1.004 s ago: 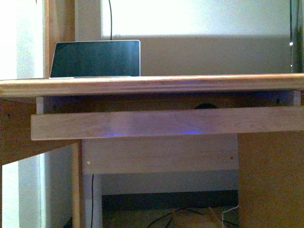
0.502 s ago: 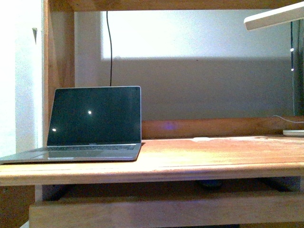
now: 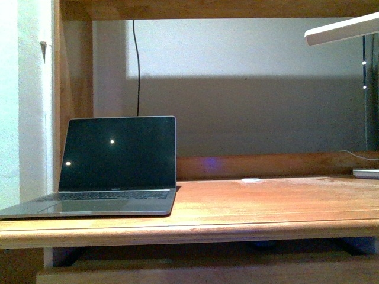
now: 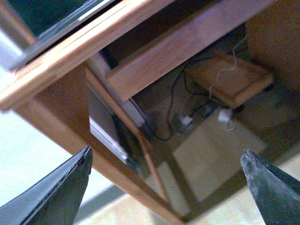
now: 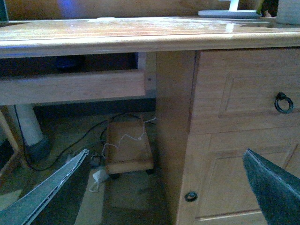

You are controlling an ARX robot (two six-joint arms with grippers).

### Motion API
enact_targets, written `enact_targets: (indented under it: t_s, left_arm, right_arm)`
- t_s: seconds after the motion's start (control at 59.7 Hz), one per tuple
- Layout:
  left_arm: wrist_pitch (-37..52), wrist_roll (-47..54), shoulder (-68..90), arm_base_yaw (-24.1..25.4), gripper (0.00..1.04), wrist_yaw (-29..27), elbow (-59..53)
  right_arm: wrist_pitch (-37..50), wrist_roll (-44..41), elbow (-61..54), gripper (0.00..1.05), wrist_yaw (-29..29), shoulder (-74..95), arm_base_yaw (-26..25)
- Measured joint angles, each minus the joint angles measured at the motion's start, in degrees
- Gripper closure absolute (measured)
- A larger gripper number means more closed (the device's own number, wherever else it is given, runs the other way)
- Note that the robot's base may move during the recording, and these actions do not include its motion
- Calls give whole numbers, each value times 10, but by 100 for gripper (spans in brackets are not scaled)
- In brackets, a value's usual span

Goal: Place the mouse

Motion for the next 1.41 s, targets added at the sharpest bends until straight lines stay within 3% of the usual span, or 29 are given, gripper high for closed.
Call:
enact_targets:
  t_s: [0.184,0.352,0.469,0.804,1.155,1.306,1.406]
  left_arm:
    - [242,325,294,14,8,45,68]
    - [316,478,455,24,8,77,150]
    - [330,522,512,25,8,92,195]
    - [369,558,642,12,8,114,315]
    - [334,556,706,12,8,120,412]
    - [262,529,706,5,8,98,423]
    - [147,469,660,-9,8,76,426]
  right_arm:
    - [0,0,0,7,0,0,0]
    - [0,0,0,7,0,0,0]
    - [0,0,0,7,0,0,0]
    - [0,0,0,7,0,0,0]
    - [0,0,0,7,0,0,0]
    - [0,0,0,7,0,0,0]
    - [0,0,0,7,0,0,0]
